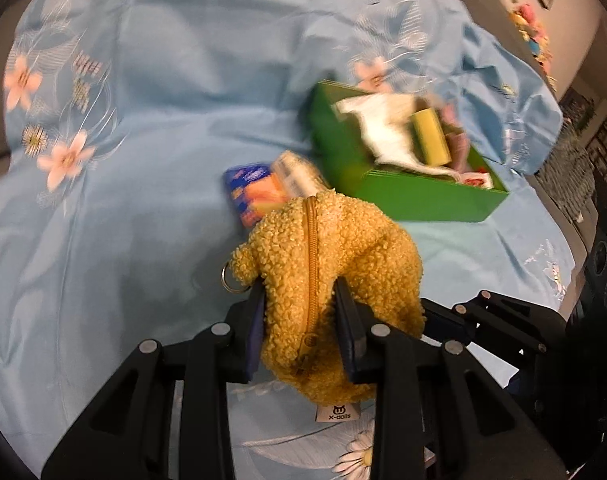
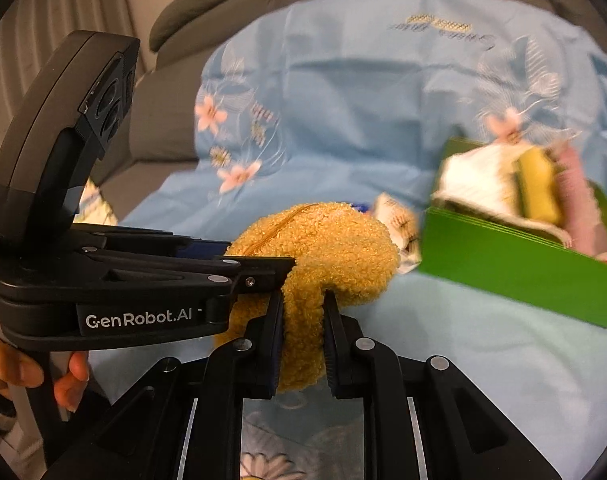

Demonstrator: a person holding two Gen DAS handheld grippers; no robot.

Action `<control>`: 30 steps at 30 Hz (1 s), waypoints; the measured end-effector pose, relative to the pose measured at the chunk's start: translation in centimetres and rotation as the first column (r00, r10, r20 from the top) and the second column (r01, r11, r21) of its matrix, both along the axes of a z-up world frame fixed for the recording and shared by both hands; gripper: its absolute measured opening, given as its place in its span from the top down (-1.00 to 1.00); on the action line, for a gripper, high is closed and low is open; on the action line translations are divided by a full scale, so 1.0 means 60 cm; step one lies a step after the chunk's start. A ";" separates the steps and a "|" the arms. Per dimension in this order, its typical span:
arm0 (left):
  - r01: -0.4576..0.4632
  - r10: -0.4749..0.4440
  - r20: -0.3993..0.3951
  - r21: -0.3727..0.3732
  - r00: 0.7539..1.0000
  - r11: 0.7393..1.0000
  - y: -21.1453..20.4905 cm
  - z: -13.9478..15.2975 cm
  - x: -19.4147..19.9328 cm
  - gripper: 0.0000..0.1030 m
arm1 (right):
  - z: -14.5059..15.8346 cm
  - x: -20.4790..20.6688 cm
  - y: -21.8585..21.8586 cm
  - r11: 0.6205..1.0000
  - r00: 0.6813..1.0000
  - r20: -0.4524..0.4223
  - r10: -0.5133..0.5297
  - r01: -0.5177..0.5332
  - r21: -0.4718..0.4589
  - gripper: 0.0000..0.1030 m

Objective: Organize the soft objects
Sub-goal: 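Carry the yellow pouch into the green box and open the right tool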

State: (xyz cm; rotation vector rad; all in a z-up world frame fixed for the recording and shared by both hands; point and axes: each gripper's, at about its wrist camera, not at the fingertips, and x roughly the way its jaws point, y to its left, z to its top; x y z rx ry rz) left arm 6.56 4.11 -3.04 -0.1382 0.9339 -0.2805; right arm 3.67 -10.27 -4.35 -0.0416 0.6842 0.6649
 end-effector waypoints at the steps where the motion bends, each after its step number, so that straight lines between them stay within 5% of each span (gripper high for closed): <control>1: 0.012 -0.012 0.010 0.003 1.000 1.000 -0.012 0.008 0.004 0.42 | 0.006 0.001 -0.009 1.000 1.000 0.010 -0.012 0.012 0.006 0.63; 18: 0.165 -0.172 0.144 0.058 0.975 0.985 -0.239 0.129 0.161 0.42 | 0.101 0.139 -0.203 0.965 0.953 0.156 -0.259 0.247 0.091 0.63; 30: 0.168 -0.178 0.093 0.110 0.980 0.980 -0.319 0.096 0.284 0.33 | 0.066 0.250 -0.255 0.944 0.938 0.106 -0.331 0.327 0.050 0.63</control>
